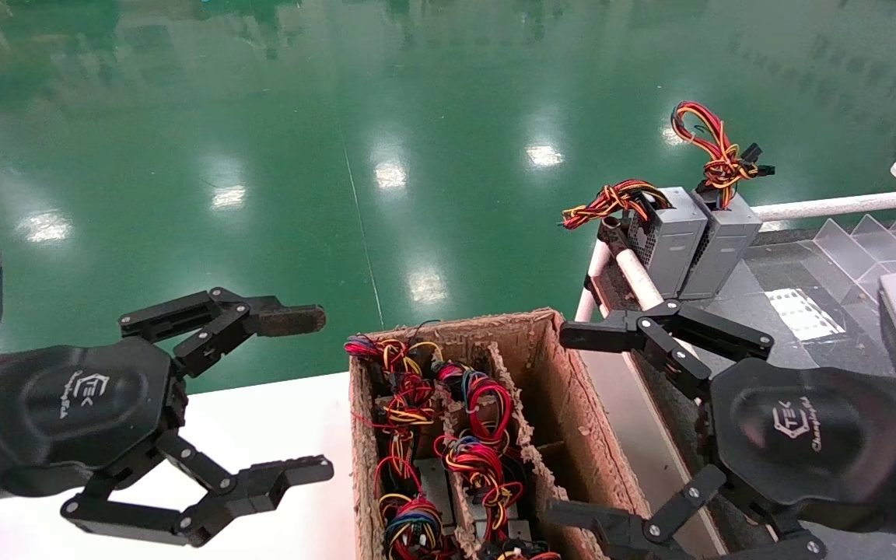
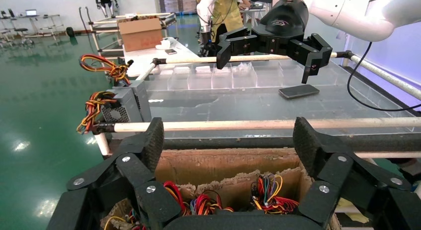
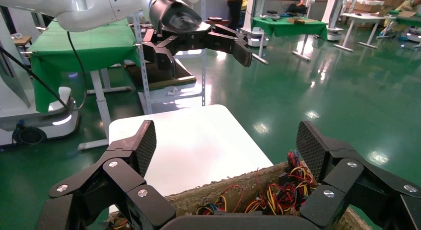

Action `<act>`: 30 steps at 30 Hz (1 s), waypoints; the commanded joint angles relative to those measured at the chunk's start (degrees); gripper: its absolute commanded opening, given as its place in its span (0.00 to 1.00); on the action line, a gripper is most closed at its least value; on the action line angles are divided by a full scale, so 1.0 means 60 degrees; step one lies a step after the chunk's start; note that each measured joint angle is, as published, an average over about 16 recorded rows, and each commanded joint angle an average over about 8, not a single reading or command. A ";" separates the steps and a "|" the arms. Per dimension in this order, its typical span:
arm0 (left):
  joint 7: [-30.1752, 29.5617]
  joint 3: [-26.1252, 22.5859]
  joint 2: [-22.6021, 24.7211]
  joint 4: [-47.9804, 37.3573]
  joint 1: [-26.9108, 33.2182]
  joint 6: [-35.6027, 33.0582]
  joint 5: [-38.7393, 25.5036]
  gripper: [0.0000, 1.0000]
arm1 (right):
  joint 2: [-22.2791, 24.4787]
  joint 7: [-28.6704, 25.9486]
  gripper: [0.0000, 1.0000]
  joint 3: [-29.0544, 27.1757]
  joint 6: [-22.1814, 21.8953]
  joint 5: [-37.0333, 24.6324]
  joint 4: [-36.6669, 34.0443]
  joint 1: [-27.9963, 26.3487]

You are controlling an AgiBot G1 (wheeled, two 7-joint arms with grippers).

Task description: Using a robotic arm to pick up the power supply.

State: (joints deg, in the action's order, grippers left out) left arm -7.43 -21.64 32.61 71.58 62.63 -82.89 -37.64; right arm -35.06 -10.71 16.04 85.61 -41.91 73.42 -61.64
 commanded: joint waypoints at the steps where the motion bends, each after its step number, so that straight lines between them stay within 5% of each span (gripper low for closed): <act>1: 0.0000 0.0000 0.0000 0.0000 0.0000 0.0000 0.0000 0.00 | 0.0000 0.0000 1.00 0.0000 0.0000 0.0000 0.0000 0.0000; 30: 0.0000 0.0000 0.0000 0.0000 0.0000 0.0000 0.0000 0.00 | 0.0000 0.0000 1.00 0.0000 0.0000 0.0000 0.0000 0.0000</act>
State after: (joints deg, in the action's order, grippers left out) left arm -7.43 -21.64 32.61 71.58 62.63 -82.89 -37.64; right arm -35.06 -10.71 16.04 85.61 -41.91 73.42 -61.64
